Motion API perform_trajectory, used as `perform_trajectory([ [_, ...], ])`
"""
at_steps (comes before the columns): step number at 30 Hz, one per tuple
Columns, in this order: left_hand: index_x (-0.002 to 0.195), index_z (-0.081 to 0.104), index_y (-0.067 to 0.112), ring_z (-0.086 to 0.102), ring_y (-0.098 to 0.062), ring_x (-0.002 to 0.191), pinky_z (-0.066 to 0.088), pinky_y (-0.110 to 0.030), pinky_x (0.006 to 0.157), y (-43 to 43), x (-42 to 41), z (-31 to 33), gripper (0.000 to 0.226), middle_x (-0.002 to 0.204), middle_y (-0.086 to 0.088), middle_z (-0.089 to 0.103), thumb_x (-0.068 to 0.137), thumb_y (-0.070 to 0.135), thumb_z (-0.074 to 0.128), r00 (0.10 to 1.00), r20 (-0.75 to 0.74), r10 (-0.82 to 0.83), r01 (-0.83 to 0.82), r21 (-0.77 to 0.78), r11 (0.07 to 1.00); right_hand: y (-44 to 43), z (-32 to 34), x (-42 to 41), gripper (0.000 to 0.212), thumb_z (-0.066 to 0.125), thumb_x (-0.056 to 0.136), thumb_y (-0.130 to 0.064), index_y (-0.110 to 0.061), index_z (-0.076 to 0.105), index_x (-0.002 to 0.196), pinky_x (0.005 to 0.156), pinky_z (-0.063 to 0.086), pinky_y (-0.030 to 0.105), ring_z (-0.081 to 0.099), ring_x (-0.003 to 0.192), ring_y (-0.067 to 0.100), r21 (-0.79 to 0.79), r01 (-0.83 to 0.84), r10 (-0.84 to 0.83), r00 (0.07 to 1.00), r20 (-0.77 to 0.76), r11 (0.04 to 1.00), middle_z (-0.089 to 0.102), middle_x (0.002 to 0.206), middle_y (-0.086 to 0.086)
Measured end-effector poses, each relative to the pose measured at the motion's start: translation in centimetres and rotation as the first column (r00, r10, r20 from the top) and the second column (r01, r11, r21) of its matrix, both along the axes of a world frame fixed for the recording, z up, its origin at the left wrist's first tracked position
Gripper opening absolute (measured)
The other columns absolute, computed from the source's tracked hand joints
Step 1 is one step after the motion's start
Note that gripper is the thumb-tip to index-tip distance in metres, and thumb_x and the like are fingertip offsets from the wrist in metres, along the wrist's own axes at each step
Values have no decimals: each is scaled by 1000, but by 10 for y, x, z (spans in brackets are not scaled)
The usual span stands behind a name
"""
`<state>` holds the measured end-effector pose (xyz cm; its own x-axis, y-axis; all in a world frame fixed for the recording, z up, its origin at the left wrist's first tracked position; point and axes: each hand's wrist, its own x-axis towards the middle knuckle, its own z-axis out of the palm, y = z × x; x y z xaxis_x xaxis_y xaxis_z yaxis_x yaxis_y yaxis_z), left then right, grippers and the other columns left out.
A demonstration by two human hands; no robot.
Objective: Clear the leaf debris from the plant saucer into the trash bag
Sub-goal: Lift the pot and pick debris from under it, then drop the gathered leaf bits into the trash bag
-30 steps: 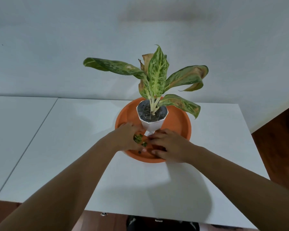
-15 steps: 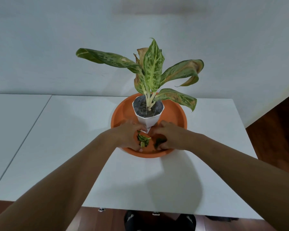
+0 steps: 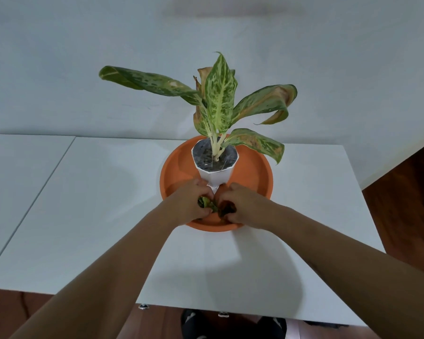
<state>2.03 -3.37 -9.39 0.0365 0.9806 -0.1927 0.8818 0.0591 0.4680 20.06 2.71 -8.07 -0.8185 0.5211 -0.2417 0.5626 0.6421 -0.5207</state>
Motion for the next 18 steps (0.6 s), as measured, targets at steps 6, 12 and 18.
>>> perform_trajectory([
  [6, 86, 77, 8, 54, -8, 67, 42, -15, 65, -2, 1, -7, 12, 88, -4, 68, 76, 3, 72, 991, 80, 105, -108, 37, 993, 0, -6, -8, 9, 65, 81, -10, -7, 70, 88, 59, 34, 18, 51, 78, 14, 47, 37, -37, 999, -9, 998, 67, 93, 6],
  [12, 81, 77, 8, 60, 4, 58, 46, -7, 60, 0, -12, -4, 11, 68, 9, 65, 75, -1, 73, 929, 324, 177, -217, 92, 972, -7, -1, -7, 11, 66, 79, -5, -7, 73, 87, 64, 44, 14, 58, 69, 7, -220, 425, -457, 881, -121, 878, 69, 81, -2],
  [18, 83, 76, 17, 68, -7, 69, 55, -19, 64, -1, -19, 13, 12, 80, -2, 75, 78, 6, 76, 678, 670, 304, -363, -55, 930, -20, 15, -12, 11, 62, 86, 4, 0, 69, 78, 68, 58, 18, 65, 67, 11, -936, 301, -971, 208, -120, 181, 72, 71, 6],
])
